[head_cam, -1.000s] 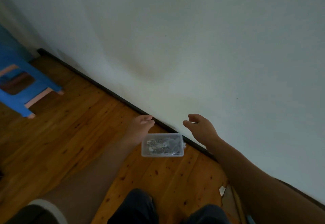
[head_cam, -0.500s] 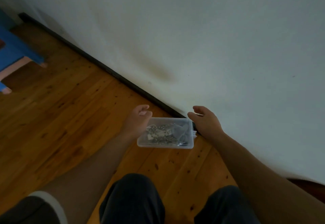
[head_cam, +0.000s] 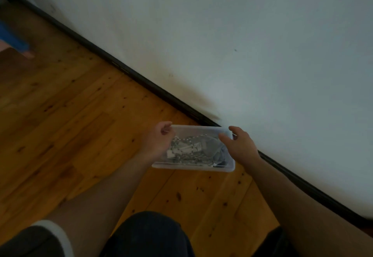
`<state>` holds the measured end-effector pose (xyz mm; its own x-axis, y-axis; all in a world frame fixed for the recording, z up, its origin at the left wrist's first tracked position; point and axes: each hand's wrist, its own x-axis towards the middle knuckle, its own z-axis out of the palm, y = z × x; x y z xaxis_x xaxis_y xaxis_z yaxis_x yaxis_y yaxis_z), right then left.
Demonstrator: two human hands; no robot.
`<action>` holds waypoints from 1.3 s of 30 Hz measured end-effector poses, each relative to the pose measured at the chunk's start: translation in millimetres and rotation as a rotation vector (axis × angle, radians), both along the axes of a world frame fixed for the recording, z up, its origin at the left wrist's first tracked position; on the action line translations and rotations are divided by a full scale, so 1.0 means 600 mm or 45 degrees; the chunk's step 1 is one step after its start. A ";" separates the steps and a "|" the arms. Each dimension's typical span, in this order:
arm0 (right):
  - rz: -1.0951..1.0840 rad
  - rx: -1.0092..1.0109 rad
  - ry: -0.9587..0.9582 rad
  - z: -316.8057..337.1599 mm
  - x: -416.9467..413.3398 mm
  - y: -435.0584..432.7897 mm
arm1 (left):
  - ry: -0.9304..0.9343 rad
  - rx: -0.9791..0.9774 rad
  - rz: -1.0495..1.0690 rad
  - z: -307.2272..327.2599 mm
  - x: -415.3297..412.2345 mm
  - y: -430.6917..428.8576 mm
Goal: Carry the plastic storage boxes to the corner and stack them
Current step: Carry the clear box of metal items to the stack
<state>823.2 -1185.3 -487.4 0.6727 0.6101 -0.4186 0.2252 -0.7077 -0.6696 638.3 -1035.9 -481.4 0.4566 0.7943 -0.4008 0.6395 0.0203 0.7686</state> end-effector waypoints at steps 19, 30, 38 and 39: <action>-0.103 -0.208 0.213 -0.103 0.008 -0.021 | 0.028 -0.170 0.261 -0.088 -0.021 0.013; -0.289 -0.069 0.393 -0.124 0.004 -0.024 | -0.043 -0.456 0.329 -0.113 -0.034 0.009; -0.325 -0.016 0.374 -0.126 -0.005 -0.021 | -0.062 -0.454 0.300 -0.121 -0.041 0.009; -0.317 -0.016 0.358 -0.126 -0.005 -0.021 | -0.062 -0.454 0.300 -0.123 -0.040 0.009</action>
<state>819.9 -1197.7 -562.9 0.6576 0.4358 -0.6145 -0.1461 -0.7264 -0.6716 614.1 -1030.5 -555.0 0.3045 0.6947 -0.6517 0.5487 0.4314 0.7161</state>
